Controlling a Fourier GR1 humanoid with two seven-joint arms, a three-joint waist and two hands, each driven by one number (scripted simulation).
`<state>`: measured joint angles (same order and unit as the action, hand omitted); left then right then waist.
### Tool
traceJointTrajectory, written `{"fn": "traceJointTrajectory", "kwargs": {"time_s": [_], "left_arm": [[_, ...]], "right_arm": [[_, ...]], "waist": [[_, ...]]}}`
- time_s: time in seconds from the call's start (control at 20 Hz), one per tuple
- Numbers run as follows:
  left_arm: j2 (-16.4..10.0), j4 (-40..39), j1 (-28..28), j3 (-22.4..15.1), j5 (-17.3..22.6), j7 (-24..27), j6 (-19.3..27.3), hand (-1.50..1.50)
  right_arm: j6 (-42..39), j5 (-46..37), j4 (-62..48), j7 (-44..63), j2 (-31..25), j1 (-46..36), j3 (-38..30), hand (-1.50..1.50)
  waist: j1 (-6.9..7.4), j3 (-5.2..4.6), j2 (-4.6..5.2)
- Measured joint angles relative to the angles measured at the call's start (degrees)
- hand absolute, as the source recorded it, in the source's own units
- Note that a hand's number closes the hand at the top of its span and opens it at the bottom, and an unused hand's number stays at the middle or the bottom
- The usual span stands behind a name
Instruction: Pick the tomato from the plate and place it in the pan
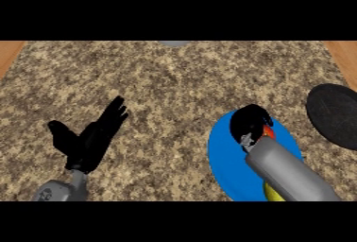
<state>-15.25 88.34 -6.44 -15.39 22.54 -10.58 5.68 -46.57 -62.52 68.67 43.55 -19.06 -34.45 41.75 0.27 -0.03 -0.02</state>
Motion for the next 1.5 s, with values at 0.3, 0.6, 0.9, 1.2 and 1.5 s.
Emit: {"fn": "traceJointTrajectory", "kwargs": {"time_s": [0.3,0.6,0.9,1.2,1.5], "left_arm": [[0.2,-1.4,1.8,1.5,0.0,1.7,-0.8,0.00],[0.0,0.0,4.3,2.2,0.1,1.9,0.2,0.00],[-0.2,1.2,5.4,2.2,-0.2,1.9,0.0,0.00],[0.0,1.7,5.3,2.2,-0.6,1.9,-0.1,0.00],[1.0,2.1,3.9,1.3,-1.2,0.6,0.1,0.00]], "right_arm": [[10.2,2.1,9.9,-5.6,-1.6,7.8,-2.5,1.50],[24.2,6.4,26.4,-11.4,-4.8,23.5,-5.1,1.50],[40.8,3.5,41.9,-14.1,-11.3,36.0,-9.1,1.50],[53.3,7.8,56.4,-17.0,-13.4,47.2,-15.9,1.50],[61.1,22.2,62.1,-23.0,-12.2,54.9,-24.7,1.50]], "waist": [[-2.23,-0.11,-0.74],[-4.42,-0.13,-1.43],[-4.27,0.07,-1.08],[-3.80,0.12,-0.75],[-2.43,0.16,-0.33]]}}
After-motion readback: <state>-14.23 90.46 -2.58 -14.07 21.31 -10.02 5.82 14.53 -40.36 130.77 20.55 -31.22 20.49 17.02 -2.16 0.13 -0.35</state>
